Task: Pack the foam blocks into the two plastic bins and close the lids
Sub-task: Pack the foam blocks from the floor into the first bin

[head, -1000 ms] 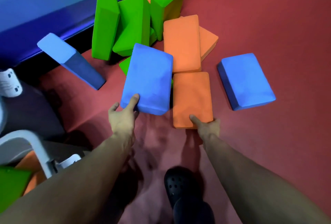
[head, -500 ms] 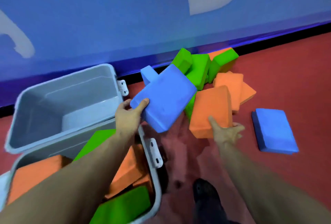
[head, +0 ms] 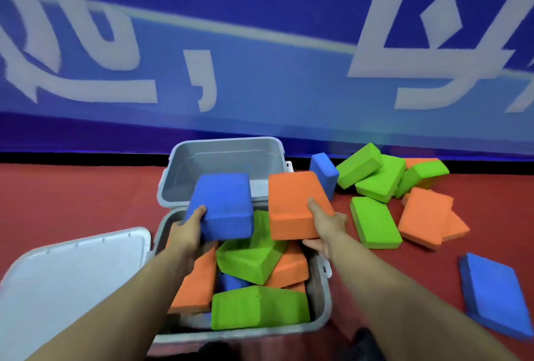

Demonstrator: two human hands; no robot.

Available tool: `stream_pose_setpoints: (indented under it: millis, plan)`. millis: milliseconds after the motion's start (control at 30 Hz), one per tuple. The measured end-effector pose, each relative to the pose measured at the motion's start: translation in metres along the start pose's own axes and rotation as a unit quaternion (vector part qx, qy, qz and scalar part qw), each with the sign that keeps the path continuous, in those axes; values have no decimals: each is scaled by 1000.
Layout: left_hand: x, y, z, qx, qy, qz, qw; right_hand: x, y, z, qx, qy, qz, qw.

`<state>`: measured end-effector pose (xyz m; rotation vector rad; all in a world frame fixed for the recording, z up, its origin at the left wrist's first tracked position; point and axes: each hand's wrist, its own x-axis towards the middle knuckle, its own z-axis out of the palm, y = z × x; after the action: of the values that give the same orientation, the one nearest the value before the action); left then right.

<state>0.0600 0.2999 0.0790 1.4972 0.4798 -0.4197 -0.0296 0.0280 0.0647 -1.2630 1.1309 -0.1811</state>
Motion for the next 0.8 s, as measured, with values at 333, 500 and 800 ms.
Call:
stream_pose_setpoints:
  millis: [333, 500, 800]
  plan:
    - [12, -33, -47, 235, -64, -79, 967, -13, 32, 22, -283, 37, 14, 958]
    - [25, -36, -23, 298, -71, -9, 952, -12, 39, 19, -410, 24, -50, 910]
    - [48, -55, 4, 378, -108, -18, 920, 18, 75, 7, -443, -44, 2, 895]
